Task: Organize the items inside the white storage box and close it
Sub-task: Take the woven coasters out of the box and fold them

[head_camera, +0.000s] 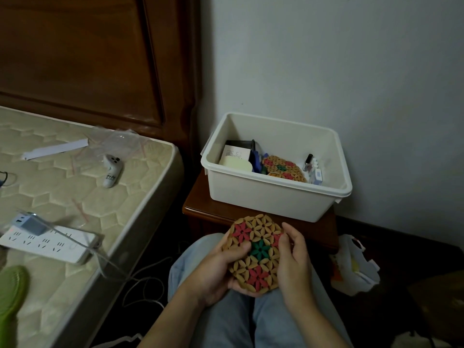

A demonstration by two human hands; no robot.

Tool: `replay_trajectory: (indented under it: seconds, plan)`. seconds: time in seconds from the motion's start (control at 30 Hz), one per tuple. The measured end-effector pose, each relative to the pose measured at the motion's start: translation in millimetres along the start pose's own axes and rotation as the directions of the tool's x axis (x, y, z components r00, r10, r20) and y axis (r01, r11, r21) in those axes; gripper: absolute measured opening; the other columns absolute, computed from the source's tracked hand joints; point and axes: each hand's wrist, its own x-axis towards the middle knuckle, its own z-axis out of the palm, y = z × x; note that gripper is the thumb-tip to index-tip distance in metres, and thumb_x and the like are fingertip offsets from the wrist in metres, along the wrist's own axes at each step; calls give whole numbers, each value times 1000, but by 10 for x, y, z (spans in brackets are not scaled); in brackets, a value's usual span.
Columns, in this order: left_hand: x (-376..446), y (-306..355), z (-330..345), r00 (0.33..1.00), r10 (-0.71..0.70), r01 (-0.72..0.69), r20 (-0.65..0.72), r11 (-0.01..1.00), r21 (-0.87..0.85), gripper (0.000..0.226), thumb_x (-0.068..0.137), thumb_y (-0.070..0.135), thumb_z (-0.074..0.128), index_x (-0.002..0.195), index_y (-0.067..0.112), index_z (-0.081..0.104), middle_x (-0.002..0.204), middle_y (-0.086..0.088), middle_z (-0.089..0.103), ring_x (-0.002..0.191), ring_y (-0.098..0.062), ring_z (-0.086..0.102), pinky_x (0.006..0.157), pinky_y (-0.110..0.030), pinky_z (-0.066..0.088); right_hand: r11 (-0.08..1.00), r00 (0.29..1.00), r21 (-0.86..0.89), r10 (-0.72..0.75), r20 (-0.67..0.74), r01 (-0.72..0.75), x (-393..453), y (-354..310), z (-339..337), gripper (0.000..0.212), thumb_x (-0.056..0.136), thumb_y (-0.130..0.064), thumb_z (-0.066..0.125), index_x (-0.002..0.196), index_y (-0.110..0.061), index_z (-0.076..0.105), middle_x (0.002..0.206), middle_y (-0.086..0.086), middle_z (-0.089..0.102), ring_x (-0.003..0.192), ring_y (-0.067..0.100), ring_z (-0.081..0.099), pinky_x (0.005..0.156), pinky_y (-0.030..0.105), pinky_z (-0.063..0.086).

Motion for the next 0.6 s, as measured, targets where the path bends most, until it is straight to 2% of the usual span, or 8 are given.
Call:
replay_trajectory:
  seconds: [0.07, 0.13, 0.2, 0.27, 0.37, 0.47, 0.53, 0.6]
  plan:
    - [5, 27, 1, 999, 39, -39, 3, 999, 9, 46, 97, 18, 73, 139, 34, 62, 143, -19, 63, 132, -42, 61, 95, -57, 58, 976, 983, 135, 156, 95, -168, 27, -118, -40, 33, 105, -42, 57, 137, -35, 61, 126, -9, 68, 114, 12, 68, 91, 34, 58]
    - [15, 125, 43, 998, 70, -70, -1, 996, 52, 45, 93, 21, 77, 135, 34, 65, 141, -18, 64, 131, -40, 62, 100, -57, 55, 954, 956, 169, 210, 207, -246, 82, -286, -93, 31, 102, -43, 63, 130, -32, 69, 120, -2, 76, 108, 17, 74, 95, 43, 60]
    - [47, 277, 129, 997, 75, -74, 2, 990, 119, 45, 91, 27, 79, 134, 34, 66, 139, -17, 66, 127, -40, 65, 97, -63, 55, 984, 974, 121, 104, 203, -130, 148, -462, -125, 25, 103, -41, 63, 123, -30, 72, 115, -3, 79, 105, 13, 75, 94, 44, 61]
    - [105, 469, 271, 997, 75, -76, 12, 981, 180, 43, 90, 32, 80, 131, 30, 68, 136, -17, 68, 123, -40, 67, 93, -69, 54, 994, 991, 110, -23, 129, 8, 231, -656, -132, 24, 104, -40, 62, 122, -29, 71, 113, -6, 78, 104, 10, 75, 92, 42, 61]
    - [251, 780, 515, 994, 106, -111, 33, 967, 231, 30, 92, 34, 76, 122, 31, 74, 131, -13, 72, 119, -35, 71, 89, -62, 60, 978, 987, 159, -149, 68, 137, 400, -953, -114, 29, 104, -42, 60, 129, -30, 67, 118, -9, 76, 107, 5, 73, 90, 33, 62]
    - [440, 1074, 679, 987, 152, -158, 41, 957, 242, 25, 96, 30, 72, 120, 29, 75, 128, -13, 73, 114, -35, 73, 73, -50, 65, 970, 978, 155, -199, 66, 187, 653, -1218, -99, 32, 101, -50, 60, 127, -34, 68, 120, -9, 76, 111, 7, 72, 91, 34, 60]
    - [603, 1242, 725, 983, 185, -182, 8, 955, 236, 28, 95, 27, 72, 123, 24, 71, 125, -15, 74, 111, -37, 74, 68, -51, 64, 979, 978, 119, -180, 103, 168, 915, -1363, -105, 37, 93, -63, 55, 117, -40, 71, 117, -11, 76, 109, 8, 73, 92, 38, 60]
    - [810, 1394, 738, 968, 246, -232, -39, 947, 222, 34, 95, 25, 71, 129, 22, 66, 122, -15, 76, 109, -38, 75, 73, -59, 63, 989, 984, 47, -141, 108, 137, 1269, -1470, -133, 42, 88, -74, 48, 112, -48, 69, 118, -12, 75, 110, 9, 71, 94, 40, 58]
